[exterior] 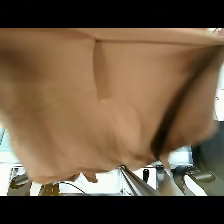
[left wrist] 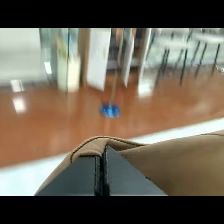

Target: Fold the shirts.

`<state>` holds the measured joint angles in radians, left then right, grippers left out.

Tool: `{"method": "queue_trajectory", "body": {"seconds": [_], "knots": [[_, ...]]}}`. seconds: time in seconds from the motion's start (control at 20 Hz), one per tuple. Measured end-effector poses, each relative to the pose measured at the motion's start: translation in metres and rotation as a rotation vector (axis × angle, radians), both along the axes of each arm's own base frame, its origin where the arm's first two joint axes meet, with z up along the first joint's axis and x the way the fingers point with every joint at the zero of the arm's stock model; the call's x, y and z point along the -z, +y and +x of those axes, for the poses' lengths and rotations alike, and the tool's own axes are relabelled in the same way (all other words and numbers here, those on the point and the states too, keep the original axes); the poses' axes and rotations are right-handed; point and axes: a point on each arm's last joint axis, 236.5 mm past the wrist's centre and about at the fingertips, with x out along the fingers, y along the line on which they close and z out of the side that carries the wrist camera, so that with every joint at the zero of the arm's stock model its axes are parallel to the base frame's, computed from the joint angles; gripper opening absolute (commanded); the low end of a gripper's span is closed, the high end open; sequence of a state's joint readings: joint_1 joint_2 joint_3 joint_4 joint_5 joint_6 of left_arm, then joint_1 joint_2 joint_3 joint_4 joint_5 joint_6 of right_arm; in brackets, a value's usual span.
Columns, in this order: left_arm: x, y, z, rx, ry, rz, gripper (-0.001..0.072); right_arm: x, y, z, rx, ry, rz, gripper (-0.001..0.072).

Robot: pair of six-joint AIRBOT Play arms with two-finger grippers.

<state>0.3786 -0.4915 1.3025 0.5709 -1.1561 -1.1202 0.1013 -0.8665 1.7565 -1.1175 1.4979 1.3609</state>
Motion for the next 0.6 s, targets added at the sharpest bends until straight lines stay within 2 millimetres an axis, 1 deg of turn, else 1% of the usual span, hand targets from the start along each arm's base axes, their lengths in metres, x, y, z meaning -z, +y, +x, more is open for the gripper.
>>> {"method": "queue_trajectory", "body": {"seconds": [0.15, 0.25, 0.4, 0.5, 0.55, 0.6], "knots": [[0.083, 0.014, 0.052, 0.014, 0.215, -0.088, 0.0017, 0.053, 0.023, 0.059, -0.057, 0.15, 0.045, 0.0027], [0.138, 0.017, 0.083, 0.022, 0.338, -0.132, 0.0016, 0.087, 0.038, 0.102, -0.076, 0.229, 0.098, 0.0027], [0.205, 0.015, 0.127, 0.015, 0.461, -0.164, 0.0016, 0.143, 0.052, 0.165, -0.047, 0.323, 0.175, 0.0027], [0.246, 0.012, 0.154, -0.001, 0.534, -0.175, 0.0026, 0.179, 0.055, 0.199, -0.005, 0.374, 0.214, 0.0031], [0.268, 0.009, 0.165, -0.003, 0.578, -0.176, 0.0138, 0.197, 0.055, 0.212, 0.016, 0.4, 0.23, 0.0165], [0.289, 0.006, 0.174, -0.004, 0.623, -0.176, 0.0366, 0.212, 0.056, 0.222, 0.04, 0.428, 0.248, 0.037]]}}
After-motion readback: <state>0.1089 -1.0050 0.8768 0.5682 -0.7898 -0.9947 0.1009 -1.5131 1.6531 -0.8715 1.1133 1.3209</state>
